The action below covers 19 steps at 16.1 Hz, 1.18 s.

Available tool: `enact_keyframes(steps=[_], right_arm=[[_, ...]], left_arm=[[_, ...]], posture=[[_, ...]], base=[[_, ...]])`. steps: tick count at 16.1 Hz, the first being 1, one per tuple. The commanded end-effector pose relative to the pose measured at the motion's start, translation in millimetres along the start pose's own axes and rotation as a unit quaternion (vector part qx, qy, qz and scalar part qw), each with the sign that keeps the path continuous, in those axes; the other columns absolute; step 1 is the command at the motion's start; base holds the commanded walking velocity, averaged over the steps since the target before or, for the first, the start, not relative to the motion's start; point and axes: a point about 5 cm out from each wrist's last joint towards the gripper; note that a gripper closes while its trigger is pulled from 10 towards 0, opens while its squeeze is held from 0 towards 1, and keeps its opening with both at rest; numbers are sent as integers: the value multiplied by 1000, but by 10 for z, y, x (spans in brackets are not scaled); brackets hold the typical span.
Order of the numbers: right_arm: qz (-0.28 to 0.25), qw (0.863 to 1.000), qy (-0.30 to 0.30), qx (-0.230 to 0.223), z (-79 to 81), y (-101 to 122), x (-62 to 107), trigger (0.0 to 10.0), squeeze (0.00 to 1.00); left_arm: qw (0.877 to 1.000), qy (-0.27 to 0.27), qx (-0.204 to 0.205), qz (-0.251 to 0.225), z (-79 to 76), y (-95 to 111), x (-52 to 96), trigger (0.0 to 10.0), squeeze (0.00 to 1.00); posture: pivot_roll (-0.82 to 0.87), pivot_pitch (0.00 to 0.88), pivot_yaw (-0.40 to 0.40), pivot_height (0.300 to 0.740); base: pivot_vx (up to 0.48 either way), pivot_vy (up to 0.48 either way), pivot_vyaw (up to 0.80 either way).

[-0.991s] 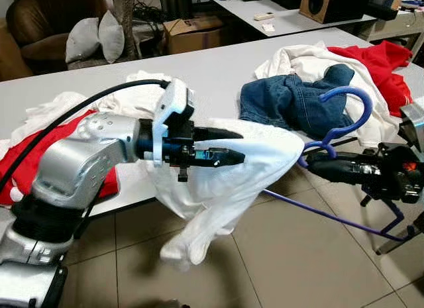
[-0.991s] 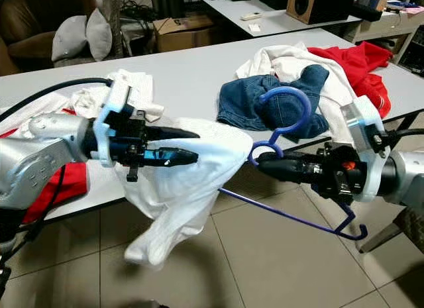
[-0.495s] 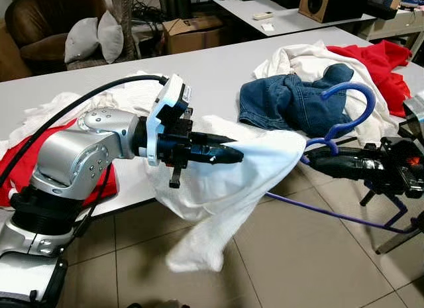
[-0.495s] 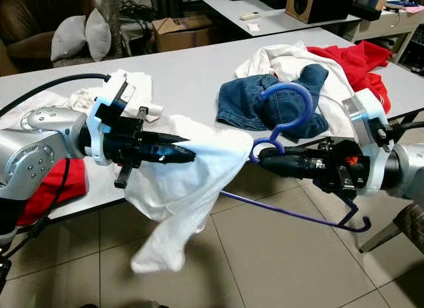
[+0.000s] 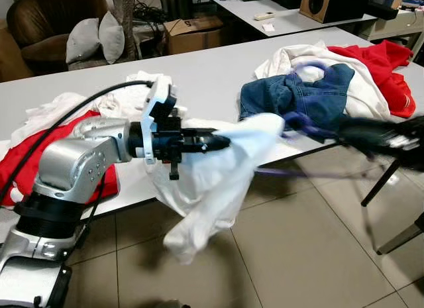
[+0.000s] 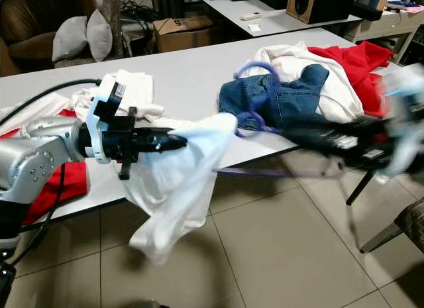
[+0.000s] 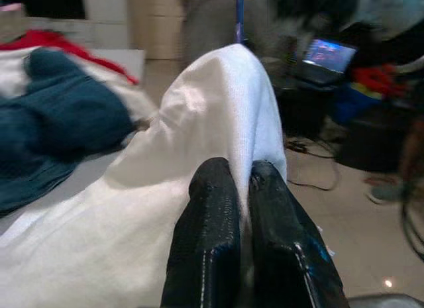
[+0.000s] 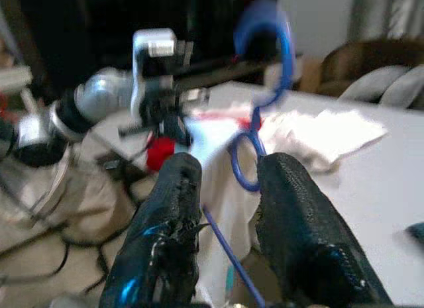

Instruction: Hang hanger

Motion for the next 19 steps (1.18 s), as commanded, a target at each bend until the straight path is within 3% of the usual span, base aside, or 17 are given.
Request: enact_keyframes(steps=[1, 4, 5, 8, 9, 11, 14, 19], right_arm=[[-22, 999, -13, 20, -7, 144, 77, 10000, 1000], [-100, 994, -32, 32, 99, 411, 222, 10000, 1000], [-67, 997, -26, 26, 186, 303, 134, 10000, 1000], [-4, 999, -40, -15, 288, -100, -90, 10000, 1000], [31, 996, -73, -34, 294, -378, -228, 10000, 1000], [49, 983, -157, -85, 224, -801, -419, 10000, 1000], [12, 960, -229, -163, 121, -1181, -616, 10000, 1000], [-80, 956, -135, -247, 173, -1218, -880, 10000, 1000]], left_arm=[[999, 29, -11, -9, 48, 26, 43, 0, 0], [992, 124, -16, -26, 234, -49, 108, 0, 0], [986, 157, -24, -44, 288, -4, 111, 0, 0], [980, 166, -34, -104, 273, 209, 77, 0, 0], [978, 158, -37, -133, 236, 318, 53, 0, 0], [977, 124, -38, -168, 134, 465, 15, 0, 0], [979, 103, -40, -171, 42, 532, -93, 0, 0], [983, 94, -40, -154, -20, 468, -251, 0, 0]], posture=[[-82, 0, 83, 740], [-94, 0, 95, 740], [-98, 0, 97, 740], [-100, 0, 96, 740], [-98, 0, 94, 740], [-90, 0, 89, 740], [-78, 0, 85, 740], [-60, 0, 67, 740]], base=[[0, 0, 0], [0, 0, 0], [0, 0, 0], [0, 0, 0], [0, 0, 0], [0, 0, 0], [0, 0, 0], [0, 0, 0]])
Point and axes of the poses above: a point about 5 cm out from each wrist's last joint towards the gripper, its own x axis pointing back from the gripper into the wrist, its own y axis along the axis of the wrist's last joint, z = x × y, and after that the axes turned 13 degrees about x, right-handed
